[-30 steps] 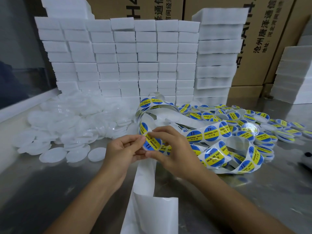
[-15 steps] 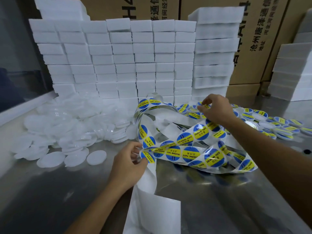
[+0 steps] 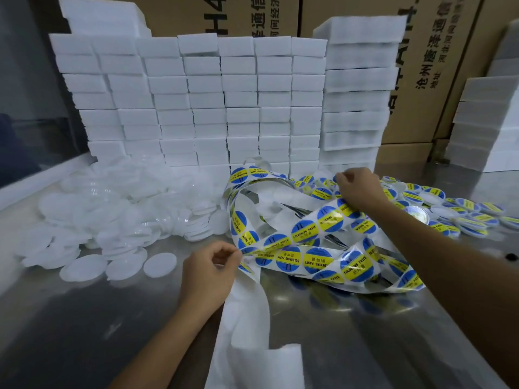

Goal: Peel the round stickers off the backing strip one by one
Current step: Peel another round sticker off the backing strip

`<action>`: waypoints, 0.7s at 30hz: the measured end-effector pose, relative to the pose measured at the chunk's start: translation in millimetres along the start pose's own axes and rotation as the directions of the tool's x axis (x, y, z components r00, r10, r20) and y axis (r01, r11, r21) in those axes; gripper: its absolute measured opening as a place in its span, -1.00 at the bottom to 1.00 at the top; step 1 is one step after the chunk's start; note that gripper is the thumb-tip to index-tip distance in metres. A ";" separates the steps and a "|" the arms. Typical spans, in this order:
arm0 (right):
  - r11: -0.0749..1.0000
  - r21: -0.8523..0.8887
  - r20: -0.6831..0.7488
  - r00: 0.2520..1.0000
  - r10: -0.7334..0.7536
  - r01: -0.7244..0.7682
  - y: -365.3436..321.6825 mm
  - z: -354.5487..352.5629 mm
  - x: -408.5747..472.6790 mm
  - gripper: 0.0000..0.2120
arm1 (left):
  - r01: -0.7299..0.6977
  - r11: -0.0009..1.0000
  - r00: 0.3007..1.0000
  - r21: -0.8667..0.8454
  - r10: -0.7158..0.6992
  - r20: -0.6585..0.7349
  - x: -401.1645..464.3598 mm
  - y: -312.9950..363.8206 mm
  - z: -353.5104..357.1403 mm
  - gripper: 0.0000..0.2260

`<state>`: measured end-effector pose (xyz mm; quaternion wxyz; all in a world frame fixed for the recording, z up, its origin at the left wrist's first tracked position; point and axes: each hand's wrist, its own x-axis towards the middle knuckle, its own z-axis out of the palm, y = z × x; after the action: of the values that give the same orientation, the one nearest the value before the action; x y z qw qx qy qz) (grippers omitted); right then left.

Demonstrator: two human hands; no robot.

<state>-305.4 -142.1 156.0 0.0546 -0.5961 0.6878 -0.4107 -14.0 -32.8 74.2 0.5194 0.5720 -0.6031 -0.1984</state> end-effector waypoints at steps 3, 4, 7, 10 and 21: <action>0.988 0.095 -0.126 0.986 -0.109 0.121 -19.0 3.0 -22.3 -0.68 | 0.124 0.985 0.992 -0.123 -0.120 0.041 -0.1 3.9 -1.7 -0.87; 0.977 0.133 -0.179 0.974 -0.141 0.166 -24.3 5.3 -30.5 -0.68 | 0.154 0.976 0.988 -0.151 -0.148 0.053 -0.2 4.8 -2.9 -0.89; 0.929 0.191 -0.383 0.896 -0.226 0.316 -37.5 12.1 -56.2 -0.72 | 0.202 0.950 0.979 -0.237 -0.190 0.072 1.7 10.3 -7.5 -0.88; 0.868 0.216 -0.498 0.815 -0.296 0.447 -48.5 21.2 -78.3 -0.84 | 0.252 0.912 0.967 -0.325 -0.248 0.054 7.2 15.7 -10.8 -0.81; 0.788 0.450 0.199 0.814 -0.546 0.419 -67.8 56.2 -170.4 -0.66 | 0.288 0.789 0.950 -0.542 -0.309 0.055 7.2 19.5 -10.7 -0.94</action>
<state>-172.9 -19.6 91.2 0.1727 -0.7892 0.3969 -0.4356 -13.0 -30.2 97.4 0.6332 0.4924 -0.4143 -0.4300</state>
